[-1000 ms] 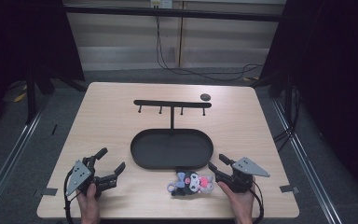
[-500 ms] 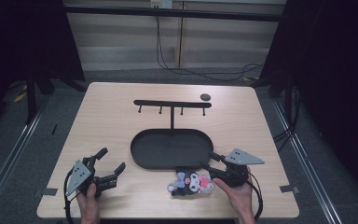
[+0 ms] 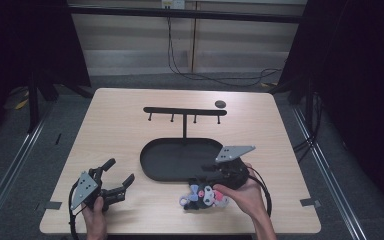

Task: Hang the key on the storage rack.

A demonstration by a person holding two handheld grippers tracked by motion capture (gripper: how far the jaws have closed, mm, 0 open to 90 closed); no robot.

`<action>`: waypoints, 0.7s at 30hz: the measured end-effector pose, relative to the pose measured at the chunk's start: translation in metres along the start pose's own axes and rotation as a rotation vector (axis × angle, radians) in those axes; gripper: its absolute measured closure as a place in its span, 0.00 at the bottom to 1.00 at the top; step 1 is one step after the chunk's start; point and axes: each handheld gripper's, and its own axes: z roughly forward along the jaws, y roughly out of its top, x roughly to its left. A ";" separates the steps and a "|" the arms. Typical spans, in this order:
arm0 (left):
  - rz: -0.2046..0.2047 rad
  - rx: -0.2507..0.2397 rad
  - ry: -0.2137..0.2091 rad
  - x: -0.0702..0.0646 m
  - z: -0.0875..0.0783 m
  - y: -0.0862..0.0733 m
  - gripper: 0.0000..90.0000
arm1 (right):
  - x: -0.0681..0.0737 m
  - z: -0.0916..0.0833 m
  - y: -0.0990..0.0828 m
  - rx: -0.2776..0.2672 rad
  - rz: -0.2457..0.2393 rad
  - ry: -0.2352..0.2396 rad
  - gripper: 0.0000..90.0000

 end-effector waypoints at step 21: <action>-0.002 -0.001 -0.003 0.000 0.000 0.000 0.17 | 0.016 0.078 0.037 0.517 -0.160 0.162 0.61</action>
